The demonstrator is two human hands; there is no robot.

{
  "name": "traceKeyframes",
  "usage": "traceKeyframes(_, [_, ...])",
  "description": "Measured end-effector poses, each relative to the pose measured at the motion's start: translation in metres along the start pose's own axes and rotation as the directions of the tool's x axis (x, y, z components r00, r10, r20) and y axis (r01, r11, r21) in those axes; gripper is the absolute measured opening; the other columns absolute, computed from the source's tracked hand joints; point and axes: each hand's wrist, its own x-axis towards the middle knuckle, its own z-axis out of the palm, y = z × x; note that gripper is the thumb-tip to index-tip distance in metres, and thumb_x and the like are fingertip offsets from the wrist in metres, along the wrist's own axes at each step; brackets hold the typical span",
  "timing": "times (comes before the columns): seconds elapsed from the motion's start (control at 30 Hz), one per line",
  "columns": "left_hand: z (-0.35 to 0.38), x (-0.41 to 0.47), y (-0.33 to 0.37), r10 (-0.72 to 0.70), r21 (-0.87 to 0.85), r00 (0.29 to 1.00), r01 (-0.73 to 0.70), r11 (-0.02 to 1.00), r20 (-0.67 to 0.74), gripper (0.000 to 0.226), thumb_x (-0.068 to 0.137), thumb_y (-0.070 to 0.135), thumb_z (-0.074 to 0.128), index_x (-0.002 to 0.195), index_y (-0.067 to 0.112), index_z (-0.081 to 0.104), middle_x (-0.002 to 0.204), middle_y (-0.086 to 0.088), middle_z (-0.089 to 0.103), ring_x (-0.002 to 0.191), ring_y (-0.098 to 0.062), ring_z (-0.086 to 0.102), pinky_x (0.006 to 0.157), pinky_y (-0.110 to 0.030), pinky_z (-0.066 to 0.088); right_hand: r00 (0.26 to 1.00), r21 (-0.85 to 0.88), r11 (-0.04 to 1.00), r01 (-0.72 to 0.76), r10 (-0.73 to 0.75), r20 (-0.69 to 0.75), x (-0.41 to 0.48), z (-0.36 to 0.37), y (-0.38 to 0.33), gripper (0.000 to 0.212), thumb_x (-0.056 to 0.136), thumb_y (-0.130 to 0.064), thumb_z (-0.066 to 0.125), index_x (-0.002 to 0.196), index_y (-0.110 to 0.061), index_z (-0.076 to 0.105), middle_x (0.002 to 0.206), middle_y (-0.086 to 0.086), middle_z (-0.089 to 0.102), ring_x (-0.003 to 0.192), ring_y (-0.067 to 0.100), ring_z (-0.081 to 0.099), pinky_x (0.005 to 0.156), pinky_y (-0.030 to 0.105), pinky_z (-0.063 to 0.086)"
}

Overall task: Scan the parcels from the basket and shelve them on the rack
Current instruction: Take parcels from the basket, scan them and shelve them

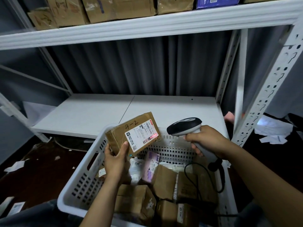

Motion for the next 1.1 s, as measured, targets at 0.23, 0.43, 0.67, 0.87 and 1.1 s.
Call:
traceKeyframes(0.23, [0.004,-0.007,0.007,0.002,-0.040,1.000,-0.002,0.999,0.017,0.053,0.088,0.031,0.066,0.136,0.021,0.046,0.114,0.001,0.059,0.098,-0.016,0.058,0.090,-0.031,0.047,1.000,-0.011,1.000,0.015,-0.015,-0.003,0.003,0.001,-0.003,0.032,0.088,-0.010,0.061,0.057,-0.003,0.057,0.042,0.006,0.052,0.035,0.015,0.048,0.043,0.021,0.041])
traceKeyframes(0.43, [-0.005,-0.014,0.025,-0.054,-0.104,0.993,0.065,0.992,0.106,0.031,0.088,0.028,0.067,0.112,0.037,0.049,0.102,0.003,0.069,0.094,-0.017,0.066,0.094,-0.046,0.051,0.994,0.016,0.997,0.074,-0.073,-0.079,-0.006,0.010,-0.013,0.029,0.089,-0.014,0.064,0.064,0.001,0.062,0.049,0.010,0.057,0.042,0.018,0.056,0.049,0.026,0.049])
traceKeyframes(0.67, [-0.043,-0.024,0.092,-0.011,-0.207,0.967,0.065,0.976,0.254,0.036,0.092,0.016,0.059,0.126,0.015,0.048,0.105,-0.009,0.069,0.096,-0.026,0.066,0.086,-0.044,0.054,0.970,0.338,0.933,0.124,-0.042,-0.240,-0.032,0.031,-0.047,0.023,0.089,-0.015,0.067,0.072,-0.002,0.061,0.057,0.013,0.057,0.045,0.022,0.051,0.051,0.030,0.046])
traceKeyframes(0.87, [-0.076,-0.034,0.166,0.122,-0.243,0.953,-0.053,0.969,0.276,0.023,0.091,0.024,0.059,0.109,0.012,0.065,0.089,-0.003,0.076,0.074,-0.009,0.070,0.071,-0.029,0.052,0.946,0.449,0.862,0.236,-0.097,-0.310,-0.054,0.048,-0.124,0.017,0.091,-0.014,0.065,0.079,-0.002,0.060,0.057,0.011,0.053,0.043,0.019,0.049,0.043,0.025,0.043])
traceKeyframes(1.1, [-0.107,-0.034,0.244,0.324,-0.392,0.924,-0.227,0.892,0.204,0.041,0.090,0.036,0.062,0.125,0.018,0.054,0.099,0.002,0.071,0.075,-0.010,0.068,0.065,-0.026,0.054,0.840,0.414,0.766,0.492,-0.292,-0.457,-0.071,0.056,-0.221,0.012,0.084,-0.011,0.073,0.095,-0.010,0.071,0.087,0.003,0.074,0.077,0.015,0.068,0.063,0.020,0.052])
